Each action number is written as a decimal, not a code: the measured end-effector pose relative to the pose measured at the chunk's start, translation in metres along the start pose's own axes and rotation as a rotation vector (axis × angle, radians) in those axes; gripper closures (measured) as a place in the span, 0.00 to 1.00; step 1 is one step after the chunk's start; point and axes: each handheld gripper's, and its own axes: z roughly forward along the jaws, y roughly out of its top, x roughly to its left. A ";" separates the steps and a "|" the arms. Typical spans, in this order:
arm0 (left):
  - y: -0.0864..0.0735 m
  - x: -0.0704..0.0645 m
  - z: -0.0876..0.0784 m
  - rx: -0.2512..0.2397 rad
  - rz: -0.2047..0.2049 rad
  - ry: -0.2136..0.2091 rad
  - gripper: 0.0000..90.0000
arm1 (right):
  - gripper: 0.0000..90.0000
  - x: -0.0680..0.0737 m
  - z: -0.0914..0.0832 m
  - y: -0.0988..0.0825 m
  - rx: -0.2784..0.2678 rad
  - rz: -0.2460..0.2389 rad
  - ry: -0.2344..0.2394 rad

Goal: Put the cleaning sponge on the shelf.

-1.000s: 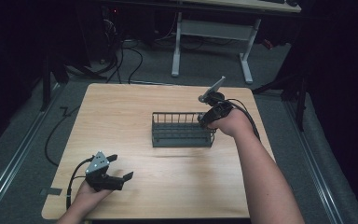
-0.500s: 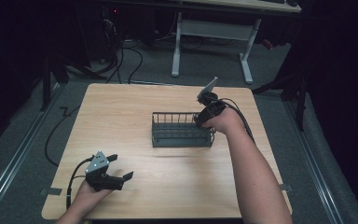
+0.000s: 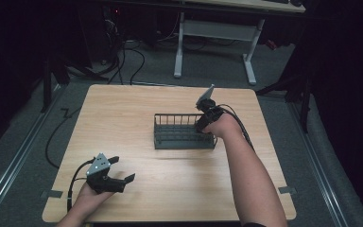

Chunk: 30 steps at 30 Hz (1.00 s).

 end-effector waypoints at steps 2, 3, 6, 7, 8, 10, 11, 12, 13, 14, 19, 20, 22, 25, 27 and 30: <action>0.000 0.000 0.000 0.000 0.000 0.000 0.05 | 0.47 0.000 0.004 0.000 0.000 0.000 0.001; 0.000 0.000 0.000 0.000 0.000 0.000 0.05 | 0.47 0.000 0.005 0.000 -0.001 -0.004 0.000; 0.000 0.000 0.000 0.000 0.000 0.001 0.05 | 0.46 0.000 0.007 0.001 -0.007 -0.002 0.006; 0.000 0.000 0.000 0.003 0.000 -0.001 0.05 | 0.46 -0.001 0.007 0.001 -0.006 0.000 0.008; 0.000 0.000 0.000 0.001 0.002 -0.001 0.05 | 0.46 -0.001 0.007 0.001 -0.002 0.004 0.008; 0.000 0.000 0.001 0.000 0.001 -0.001 0.05 | 0.46 -0.001 0.007 0.000 0.000 0.002 0.004; 0.000 0.000 0.000 0.000 0.001 -0.001 0.05 | 0.46 -0.001 0.008 0.000 -0.002 -0.001 0.004; 0.000 0.000 0.000 -0.001 0.000 0.000 0.05 | 0.45 0.000 0.008 0.000 -0.001 0.005 0.001; 0.000 0.000 0.000 0.000 0.000 0.000 0.05 | 0.45 0.000 0.007 0.000 0.001 0.010 0.005; 0.000 0.000 0.000 0.000 0.001 0.000 0.05 | 0.45 0.000 0.007 0.000 -0.001 0.012 0.004; 0.000 0.000 0.001 0.000 0.002 -0.002 0.06 | 0.38 0.000 0.006 0.000 -0.015 0.012 -0.005; 0.000 0.000 0.001 0.000 0.002 -0.002 0.06 | 0.38 0.000 0.006 0.000 -0.015 0.014 -0.006; 0.000 0.000 0.001 -0.002 0.001 -0.001 0.06 | 0.38 -0.001 0.005 0.000 -0.018 0.016 -0.004; 0.000 0.000 0.000 0.000 0.001 0.000 0.06 | 0.35 0.000 0.000 0.000 -0.033 0.020 -0.005; 0.000 0.000 0.000 -0.002 0.000 0.000 0.06 | 0.34 0.000 -0.004 0.000 -0.047 0.016 -0.003; 0.000 0.000 0.000 0.000 0.002 0.000 0.06 | 0.34 0.003 -0.014 0.000 -0.066 0.021 0.000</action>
